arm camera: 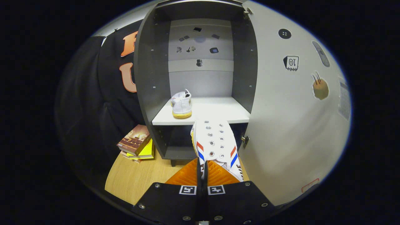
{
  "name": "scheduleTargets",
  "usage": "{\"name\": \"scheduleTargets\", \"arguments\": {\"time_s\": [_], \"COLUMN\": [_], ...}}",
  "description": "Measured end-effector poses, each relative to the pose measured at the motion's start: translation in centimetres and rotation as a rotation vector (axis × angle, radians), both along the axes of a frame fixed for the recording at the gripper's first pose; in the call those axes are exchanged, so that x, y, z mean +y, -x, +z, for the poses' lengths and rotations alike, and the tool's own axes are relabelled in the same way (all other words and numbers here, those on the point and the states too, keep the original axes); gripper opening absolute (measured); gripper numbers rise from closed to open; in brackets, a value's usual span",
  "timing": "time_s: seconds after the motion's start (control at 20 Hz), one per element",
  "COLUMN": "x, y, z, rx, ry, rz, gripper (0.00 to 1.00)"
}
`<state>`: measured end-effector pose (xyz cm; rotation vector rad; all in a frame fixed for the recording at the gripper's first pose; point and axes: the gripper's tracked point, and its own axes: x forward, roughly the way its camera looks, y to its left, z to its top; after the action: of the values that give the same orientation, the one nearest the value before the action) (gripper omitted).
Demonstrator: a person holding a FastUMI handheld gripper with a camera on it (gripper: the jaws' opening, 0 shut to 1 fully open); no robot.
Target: Open the shoe cabinet door, grab the shoes and put them into the shoe cabinet, then close the shoe cabinet door.
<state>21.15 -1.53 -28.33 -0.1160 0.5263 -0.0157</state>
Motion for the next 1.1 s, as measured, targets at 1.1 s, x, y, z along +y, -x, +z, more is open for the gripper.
{"name": "scheduleTargets", "arguments": {"time_s": [1.1], "x": [-2.2], "y": [-23.9], "z": [4.9], "rx": [-0.005], "ry": [0.060], "rz": [0.020], "gripper": [0.00]}}
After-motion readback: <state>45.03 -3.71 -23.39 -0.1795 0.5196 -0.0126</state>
